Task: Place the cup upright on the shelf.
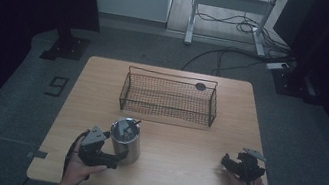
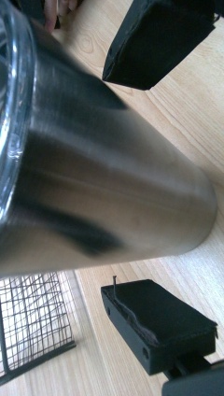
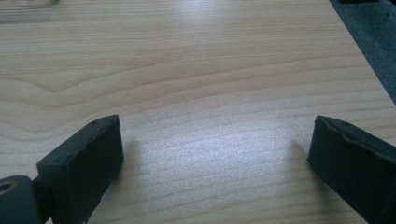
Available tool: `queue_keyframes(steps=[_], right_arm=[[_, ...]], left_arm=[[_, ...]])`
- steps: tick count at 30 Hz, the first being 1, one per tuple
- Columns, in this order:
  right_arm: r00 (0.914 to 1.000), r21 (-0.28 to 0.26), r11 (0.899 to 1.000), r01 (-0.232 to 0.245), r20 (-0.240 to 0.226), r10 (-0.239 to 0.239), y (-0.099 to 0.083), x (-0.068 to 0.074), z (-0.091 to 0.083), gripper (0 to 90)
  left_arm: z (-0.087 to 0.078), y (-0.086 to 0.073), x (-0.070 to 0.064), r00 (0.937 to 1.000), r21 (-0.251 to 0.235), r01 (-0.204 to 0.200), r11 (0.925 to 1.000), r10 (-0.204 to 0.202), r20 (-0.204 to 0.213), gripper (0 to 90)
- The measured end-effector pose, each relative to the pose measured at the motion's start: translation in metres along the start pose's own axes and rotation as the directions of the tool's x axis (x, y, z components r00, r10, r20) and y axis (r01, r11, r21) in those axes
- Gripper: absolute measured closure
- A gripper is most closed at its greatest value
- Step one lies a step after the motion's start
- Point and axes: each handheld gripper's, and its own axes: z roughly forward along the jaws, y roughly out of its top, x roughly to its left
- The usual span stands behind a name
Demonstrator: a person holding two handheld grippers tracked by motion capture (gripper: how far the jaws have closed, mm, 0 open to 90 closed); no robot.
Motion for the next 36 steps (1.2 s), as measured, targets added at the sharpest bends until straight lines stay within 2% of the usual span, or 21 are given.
queue_keyframes(steps=[7,14,22,26,31,36], right_arm=[[1.0,0.0,1.0,0.0,0.0,0.0,0.0,0.0,0.0,3.0],[1.0,0.0,1.0,0.0,0.0,0.0,0.0,0.0,0.0,3.0],[1.0,0.0,1.0,0.0,0.0,0.0,0.0,0.0,0.0,3.0],[1.0,0.0,1.0,0.0,0.0,0.0,0.0,0.0,0.0,3.0],[1.0,-0.002,1.0,-0.003,0.001,0.003,0.0,0.0,0.0,3.5],[1.0,-0.004,1.0,-0.007,0.003,0.007,0.0,0.0,0.0,3.8]], left_arm=[[0.009,0.005,-0.004,0.9998,0.002,-0.017,0.9998,0.017,-0.013,1.8],[0.02,0.01,-0.007,0.9991,0.014,-0.009,0.9999,0.01,-0.042,1.7],[0.028,0.01,-0.009,0.998,-0.007,-0.004,1.0,0.004,-0.063,1.0],[0.037,0.011,-0.011,0.9952,0.003,-0.016,0.9999,0.016,-0.097,0.5],[0.04,0.012,-0.012,0.9945,-0.012,-0.018,0.9998,0.017,-0.104,1.0],[0.039,0.011,-0.013,0.9926,-0.015,-0.045,0.9989,0.043,-0.113,3.2]])
